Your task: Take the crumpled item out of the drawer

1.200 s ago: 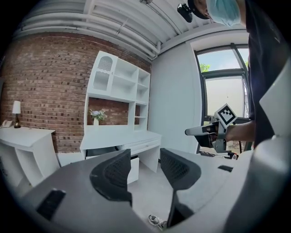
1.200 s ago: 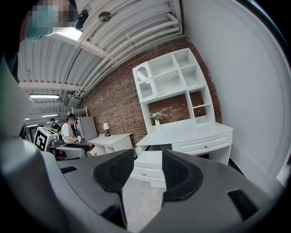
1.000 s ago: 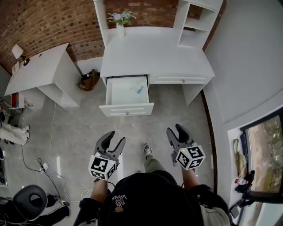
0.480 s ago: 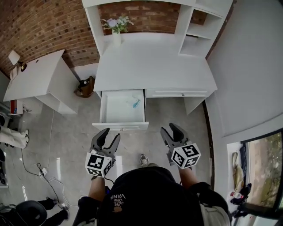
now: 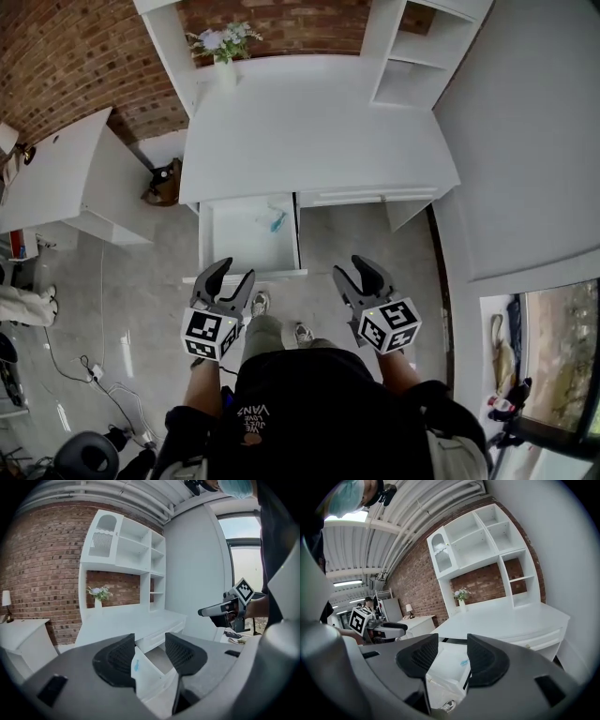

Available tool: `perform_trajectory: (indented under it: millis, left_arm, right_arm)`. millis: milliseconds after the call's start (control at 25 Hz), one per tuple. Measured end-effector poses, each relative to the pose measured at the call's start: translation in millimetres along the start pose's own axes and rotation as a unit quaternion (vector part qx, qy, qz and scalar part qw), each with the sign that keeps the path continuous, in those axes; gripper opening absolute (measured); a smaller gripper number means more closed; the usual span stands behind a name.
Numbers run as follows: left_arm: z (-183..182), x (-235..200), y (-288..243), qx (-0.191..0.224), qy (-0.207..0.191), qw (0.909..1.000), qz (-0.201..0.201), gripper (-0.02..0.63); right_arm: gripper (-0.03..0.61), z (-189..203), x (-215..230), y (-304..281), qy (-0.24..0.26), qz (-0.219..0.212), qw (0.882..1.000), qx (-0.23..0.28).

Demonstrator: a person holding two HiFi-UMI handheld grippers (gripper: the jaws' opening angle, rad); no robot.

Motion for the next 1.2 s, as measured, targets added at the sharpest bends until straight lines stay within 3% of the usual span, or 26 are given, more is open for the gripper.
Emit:
perform_trajectory:
  millis: [280,480,880,1200]
  left_arm:
    - [-3,-42,-67,-0.035,-0.024,0.9968,0.068,0.184]
    - [3,-67,-109,-0.074,-0.061,0.9873,0.126,0.184]
    - [22,-76,-193,-0.154,-0.153,0.9516,0.217,0.201]
    - [80,-83,-240,-0.216,-0.201,0.9187,0.263,0.207]
  right_arm:
    - [0.167,-1,10,-33,-0.035,0.057,0.998,0.008]
    - [0.167,0,9,-50,-0.053,0.115,0.992,0.024]
    - [0.167,17,15,-67,-0.087,0.185,0.979,0.019]
    - [0.167,31,22,-84,-0.104,0.209,0.972,0.009]
Point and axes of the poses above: the fingertips, and each gripper's own axes: y backward along the fingers, x to its right, z out of its underside, the point moved 7 cm from there along y, backward along the fingers, and after that the axes turned 2 degrees about x, right-handed, at the moved point
